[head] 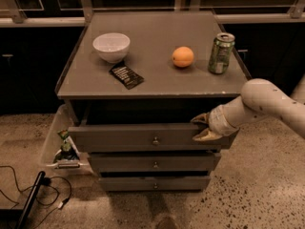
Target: Open top drawer
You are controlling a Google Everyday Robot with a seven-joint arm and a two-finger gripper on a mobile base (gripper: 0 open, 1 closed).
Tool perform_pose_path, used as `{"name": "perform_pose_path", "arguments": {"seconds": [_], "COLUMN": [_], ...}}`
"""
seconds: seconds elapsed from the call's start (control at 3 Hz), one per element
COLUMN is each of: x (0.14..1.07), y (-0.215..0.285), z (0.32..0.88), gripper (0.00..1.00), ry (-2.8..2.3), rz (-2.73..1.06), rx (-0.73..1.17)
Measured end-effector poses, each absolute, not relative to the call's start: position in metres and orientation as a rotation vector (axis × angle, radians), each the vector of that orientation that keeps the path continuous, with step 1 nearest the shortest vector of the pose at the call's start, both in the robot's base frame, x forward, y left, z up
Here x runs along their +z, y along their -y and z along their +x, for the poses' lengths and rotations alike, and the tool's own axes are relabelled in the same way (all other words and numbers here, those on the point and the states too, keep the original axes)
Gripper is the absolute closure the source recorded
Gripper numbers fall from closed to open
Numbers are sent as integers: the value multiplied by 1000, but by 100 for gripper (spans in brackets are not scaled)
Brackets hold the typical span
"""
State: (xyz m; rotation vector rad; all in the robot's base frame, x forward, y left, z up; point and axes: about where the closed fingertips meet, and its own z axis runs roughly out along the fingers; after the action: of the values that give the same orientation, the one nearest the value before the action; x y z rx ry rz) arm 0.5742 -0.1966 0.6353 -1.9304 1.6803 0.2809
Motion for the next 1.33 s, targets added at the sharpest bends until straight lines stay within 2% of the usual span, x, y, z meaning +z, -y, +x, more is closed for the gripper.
{"name": "perform_pose_path", "arguments": {"seconds": [0.33,0.67,1.33], "x": [637,639,659], "y": [196,208,225], "z": [575,542,486], "gripper": [14,17,63], "ry": [-1680,-1695,-1700], "rz": [-1930,-1865,-1775], "rx": [281,345,397]}}
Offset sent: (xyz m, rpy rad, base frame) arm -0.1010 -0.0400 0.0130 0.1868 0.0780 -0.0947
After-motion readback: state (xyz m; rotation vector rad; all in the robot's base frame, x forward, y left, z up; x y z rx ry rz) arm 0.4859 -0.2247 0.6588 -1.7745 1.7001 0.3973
